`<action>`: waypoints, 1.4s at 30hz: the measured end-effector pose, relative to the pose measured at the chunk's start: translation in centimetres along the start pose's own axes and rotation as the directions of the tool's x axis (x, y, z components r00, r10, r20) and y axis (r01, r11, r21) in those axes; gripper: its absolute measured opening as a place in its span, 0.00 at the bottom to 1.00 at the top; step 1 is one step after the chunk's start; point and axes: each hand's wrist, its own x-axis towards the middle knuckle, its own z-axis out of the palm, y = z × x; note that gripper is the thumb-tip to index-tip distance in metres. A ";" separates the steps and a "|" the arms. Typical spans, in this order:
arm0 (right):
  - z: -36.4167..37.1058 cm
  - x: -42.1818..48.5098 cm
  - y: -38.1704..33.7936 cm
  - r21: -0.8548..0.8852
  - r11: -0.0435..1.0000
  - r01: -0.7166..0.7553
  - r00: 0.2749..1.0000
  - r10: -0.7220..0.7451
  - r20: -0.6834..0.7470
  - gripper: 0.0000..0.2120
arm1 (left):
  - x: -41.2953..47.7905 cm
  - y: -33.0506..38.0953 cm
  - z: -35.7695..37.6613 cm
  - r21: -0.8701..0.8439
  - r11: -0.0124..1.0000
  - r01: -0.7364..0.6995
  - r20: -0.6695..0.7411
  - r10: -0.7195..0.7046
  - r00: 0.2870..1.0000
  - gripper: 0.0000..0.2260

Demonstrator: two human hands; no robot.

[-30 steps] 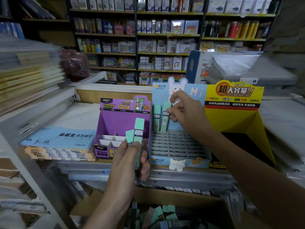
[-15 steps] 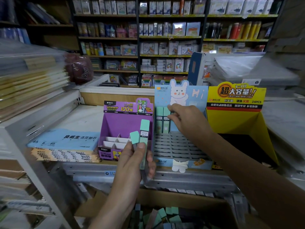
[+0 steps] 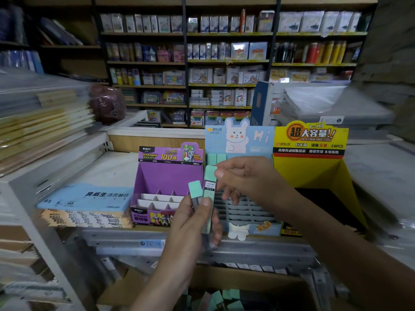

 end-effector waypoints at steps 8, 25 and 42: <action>-0.7 -0.7 -0.2 0.058 0.998 -0.016 0.998 0.019 -0.060 0.09 | 0.1 0.5 1.0 0.072 0.997 0.009 0.035 -0.011 0.999 0.07; -3.3 2.4 1.0 -0.074 0.995 0.062 0.947 -0.082 -0.310 0.07 | 1.9 2.4 -1.5 0.090 0.988 -0.128 -0.127 0.139 0.982 0.10; -1.0 5.5 2.9 -0.259 0.964 0.054 0.957 -0.124 -0.261 0.05 | 2.7 3.4 -3.3 -0.142 0.985 -0.093 -0.187 0.065 0.980 0.20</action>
